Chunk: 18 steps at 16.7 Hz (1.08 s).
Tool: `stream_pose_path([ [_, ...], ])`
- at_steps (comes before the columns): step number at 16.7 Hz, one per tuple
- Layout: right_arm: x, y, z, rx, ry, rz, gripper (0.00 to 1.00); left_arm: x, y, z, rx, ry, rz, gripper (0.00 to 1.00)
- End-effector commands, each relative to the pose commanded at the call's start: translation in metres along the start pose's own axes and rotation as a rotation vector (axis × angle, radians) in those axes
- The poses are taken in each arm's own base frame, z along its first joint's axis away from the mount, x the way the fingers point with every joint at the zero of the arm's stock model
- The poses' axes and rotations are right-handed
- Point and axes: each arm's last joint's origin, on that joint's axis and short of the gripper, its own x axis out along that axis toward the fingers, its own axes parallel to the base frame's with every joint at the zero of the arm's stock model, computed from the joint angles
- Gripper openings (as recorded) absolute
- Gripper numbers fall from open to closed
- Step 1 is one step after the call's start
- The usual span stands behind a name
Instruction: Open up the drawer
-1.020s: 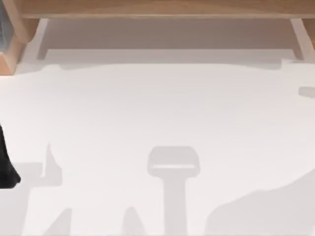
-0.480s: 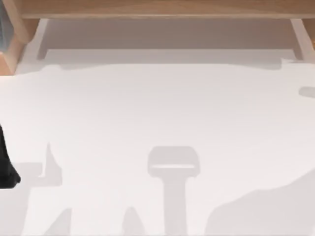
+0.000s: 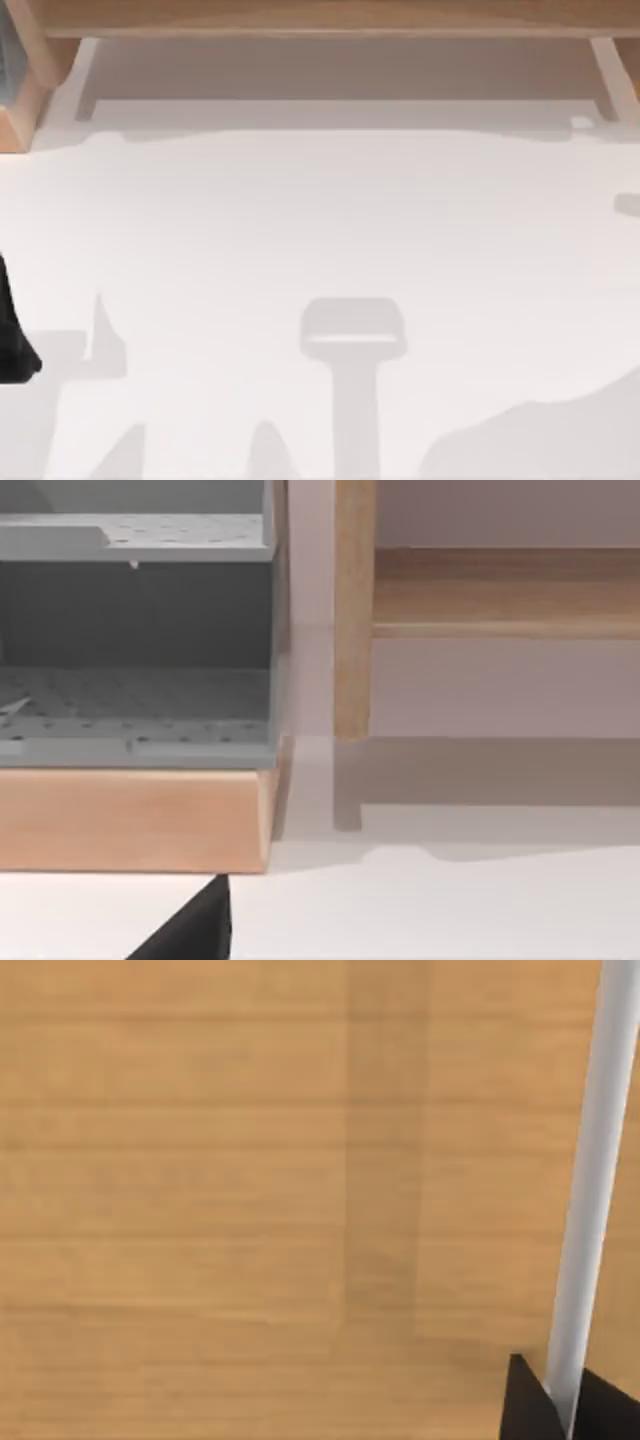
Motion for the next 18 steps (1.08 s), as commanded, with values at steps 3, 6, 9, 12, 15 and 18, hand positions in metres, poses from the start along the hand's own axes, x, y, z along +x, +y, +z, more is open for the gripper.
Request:
stream_pose_path([
  [3,-0.027,0.002,0.001,0.001,0.0,0.006,0.0,0.0,0.0,0.0,0.0,0.0,0.0,1.0],
  [6,-0.039,0.001,0.001,-0.002,0.001,0.0,0.0,0.0,0.0,0.0,0.0,0.0,0.0,1.0],
  [9,-0.038,0.002,0.001,0.0,0.0,0.002,0.0,0.0,0.0,0.0,0.0,0.0,0.0,1.0],
  [12,-0.049,-0.004,-0.002,-0.013,0.0,-0.021,0.0,0.0,0.0,0.0,0.0,0.0,0.0,1.0],
  [15,-0.076,0.006,0.002,0.012,0.0,0.02,0.0,0.0,0.0,0.0,0.0,0.0,0.0,1.0],
  [18,-0.098,0.004,0.002,0.005,0.0,0.009,0.0,0.0,0.0,0.0,0.0,0.0,0.0,1.0],
])
